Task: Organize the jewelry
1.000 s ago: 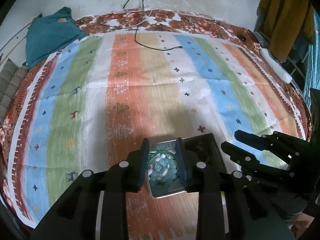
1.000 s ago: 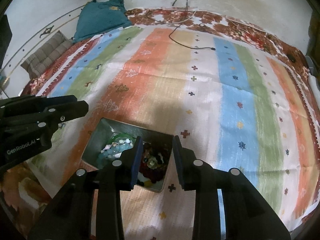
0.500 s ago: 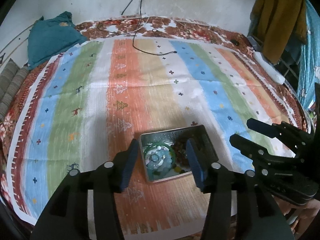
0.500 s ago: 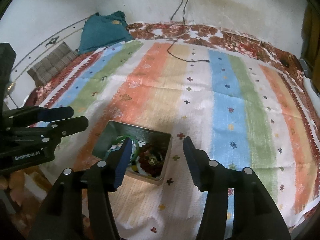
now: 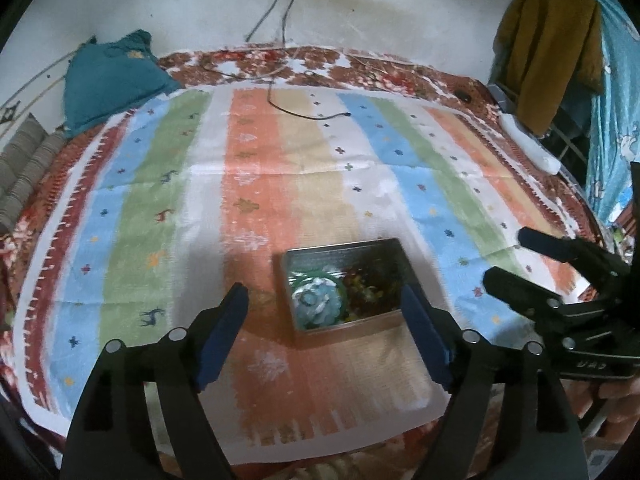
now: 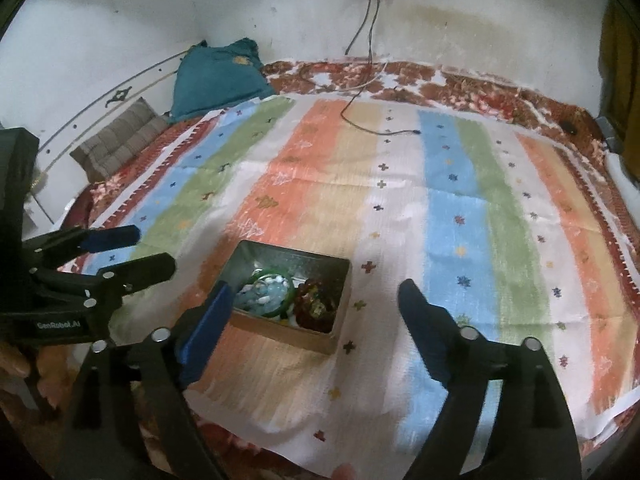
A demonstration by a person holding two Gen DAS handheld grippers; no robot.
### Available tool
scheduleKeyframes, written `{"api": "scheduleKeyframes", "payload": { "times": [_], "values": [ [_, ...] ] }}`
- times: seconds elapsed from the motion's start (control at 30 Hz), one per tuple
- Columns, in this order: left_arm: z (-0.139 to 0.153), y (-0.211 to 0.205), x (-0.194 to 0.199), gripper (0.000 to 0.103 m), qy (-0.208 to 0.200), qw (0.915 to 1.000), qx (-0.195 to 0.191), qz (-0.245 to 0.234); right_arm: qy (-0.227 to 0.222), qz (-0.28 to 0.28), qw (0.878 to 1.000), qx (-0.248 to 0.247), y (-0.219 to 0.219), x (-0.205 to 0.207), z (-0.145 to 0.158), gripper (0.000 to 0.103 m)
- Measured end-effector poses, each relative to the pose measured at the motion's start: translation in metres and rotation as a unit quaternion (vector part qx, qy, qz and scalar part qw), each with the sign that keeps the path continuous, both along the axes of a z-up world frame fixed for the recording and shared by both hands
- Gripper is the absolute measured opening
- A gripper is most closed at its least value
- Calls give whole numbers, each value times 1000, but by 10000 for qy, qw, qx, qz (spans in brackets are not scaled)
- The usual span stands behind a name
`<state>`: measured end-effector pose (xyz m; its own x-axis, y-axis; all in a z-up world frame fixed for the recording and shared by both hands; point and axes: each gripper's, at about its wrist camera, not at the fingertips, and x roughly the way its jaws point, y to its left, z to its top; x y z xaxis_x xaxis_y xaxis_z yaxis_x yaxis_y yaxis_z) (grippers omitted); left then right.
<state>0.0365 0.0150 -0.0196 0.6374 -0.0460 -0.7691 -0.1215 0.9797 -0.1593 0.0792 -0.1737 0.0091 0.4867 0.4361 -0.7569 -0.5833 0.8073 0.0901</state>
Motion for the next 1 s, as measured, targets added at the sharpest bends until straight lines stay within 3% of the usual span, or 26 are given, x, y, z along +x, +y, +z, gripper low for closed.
{"api": "scheduleKeyframes", "payload": {
  "times": [0.23,1.0],
  "values": [
    [4,-3,-12,97,-215,9997,74,-51,-140,-31,9998,129,-9,-9,2,93],
    [14,-22,-29,97,-771,9957,458,-251,-706,-64,9973,210,-17,-26,13,97]
  ]
}}
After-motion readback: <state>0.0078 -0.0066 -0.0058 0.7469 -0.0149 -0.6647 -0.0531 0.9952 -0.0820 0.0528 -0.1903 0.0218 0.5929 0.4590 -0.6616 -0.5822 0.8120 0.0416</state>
